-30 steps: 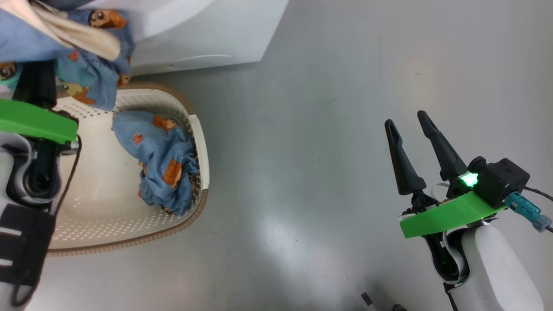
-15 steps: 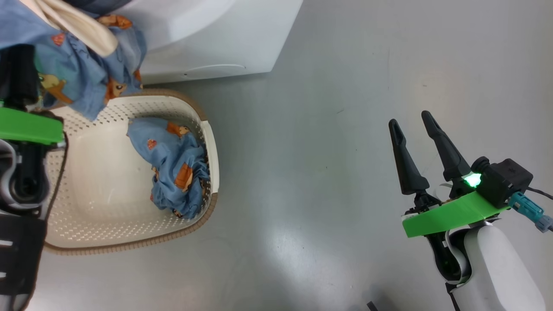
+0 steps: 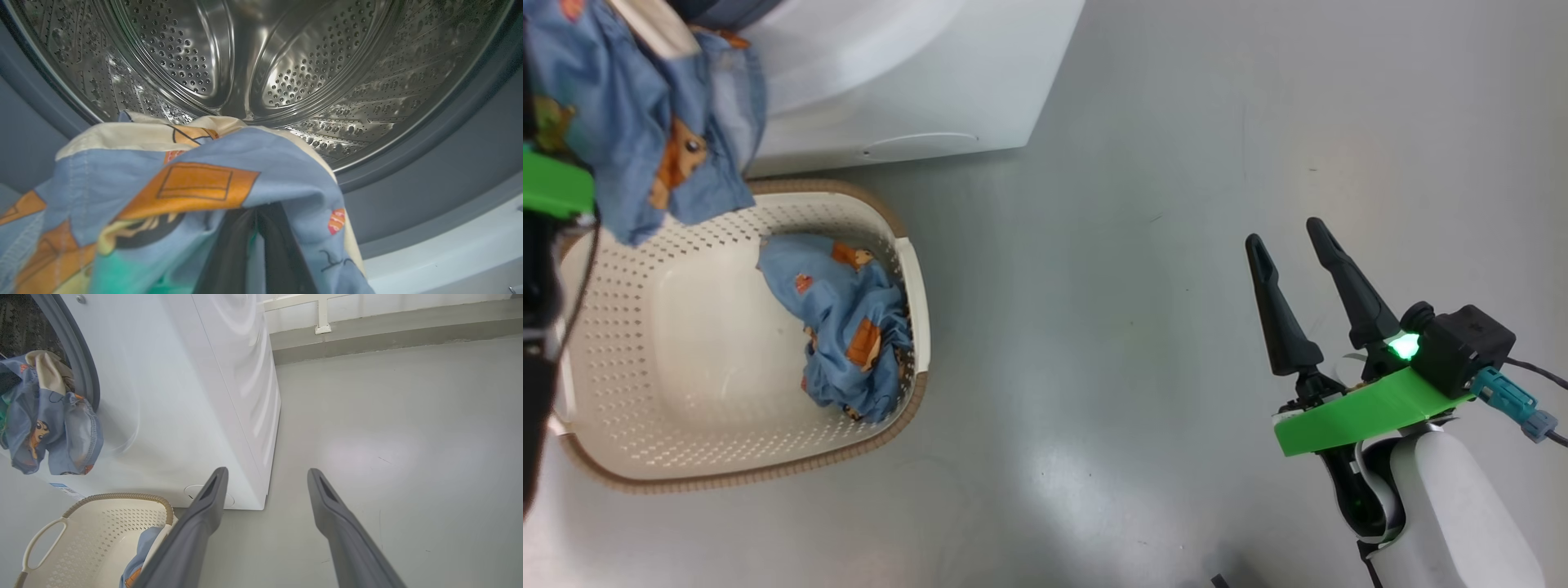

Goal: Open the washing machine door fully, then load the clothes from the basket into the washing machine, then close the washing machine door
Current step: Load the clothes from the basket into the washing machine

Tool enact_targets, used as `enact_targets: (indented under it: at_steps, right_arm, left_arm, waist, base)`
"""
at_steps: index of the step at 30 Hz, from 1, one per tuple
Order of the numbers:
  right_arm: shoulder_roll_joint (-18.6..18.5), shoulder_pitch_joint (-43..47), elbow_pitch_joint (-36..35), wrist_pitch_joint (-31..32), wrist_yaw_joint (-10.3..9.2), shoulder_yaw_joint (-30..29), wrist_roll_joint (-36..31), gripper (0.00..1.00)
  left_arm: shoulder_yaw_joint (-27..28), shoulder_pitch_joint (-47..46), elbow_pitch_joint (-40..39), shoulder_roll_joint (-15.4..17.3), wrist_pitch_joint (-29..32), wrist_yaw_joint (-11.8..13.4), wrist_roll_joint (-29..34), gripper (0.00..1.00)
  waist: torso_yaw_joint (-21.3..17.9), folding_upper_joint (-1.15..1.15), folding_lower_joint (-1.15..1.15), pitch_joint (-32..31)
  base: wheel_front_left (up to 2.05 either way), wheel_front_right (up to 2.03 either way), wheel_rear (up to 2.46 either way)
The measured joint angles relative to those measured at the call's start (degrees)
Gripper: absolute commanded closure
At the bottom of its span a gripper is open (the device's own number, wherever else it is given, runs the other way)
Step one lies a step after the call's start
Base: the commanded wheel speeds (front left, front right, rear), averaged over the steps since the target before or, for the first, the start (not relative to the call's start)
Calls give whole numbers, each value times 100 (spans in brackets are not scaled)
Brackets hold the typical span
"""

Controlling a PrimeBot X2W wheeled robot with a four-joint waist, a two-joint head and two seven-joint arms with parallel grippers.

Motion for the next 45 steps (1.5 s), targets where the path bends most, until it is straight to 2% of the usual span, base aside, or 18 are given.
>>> enact_targets:
  at_steps: [13, 25, 34, 38, 41, 45]
  right_arm:
    - [123, -1, 37, 0, 0, 70, 35, 0]
    - [208, -1, 56, 0, 0, 104, 76, 0]
    - [240, -3, 47, 0, 0, 118, 78, 0]
    - [246, -5, 36, 0, 0, 119, 78, 0]
    - [270, -7, 30, 0, 0, 119, 78, 0]
    - [279, -8, 31, 0, 0, 123, 78, 0]
  left_arm:
    - [-842, -1170, 1494, 234, 0, -1, 91, 100]
    - [-881, -1875, 1893, 304, 0, -1, 543, 100]
    - [-81, -2262, 1543, 355, 0, -1, 1433, 100]
    - [572, -2318, 1161, 323, 0, -1, 1956, 100]
    - [1046, -2323, 920, 178, -2, -1, 2274, 100]
    - [976, -2180, 1121, -16, -1, -1, 2350, 100]
  waist:
    - [-273, 0, 0, -24]
    - [-493, 0, 0, 9]
    - [-566, 0, 0, 75]
    - [-578, 0, 0, 134]
    - [-581, 0, 0, 180]
    - [-564, 0, 0, 188]
  base:
    - [0, 0, 0]
    - [0, 0, 0]
    - [0, 0, 0]
    - [0, 0, 0]
    - [0, 0, 0]
    - [0, 0, 0]
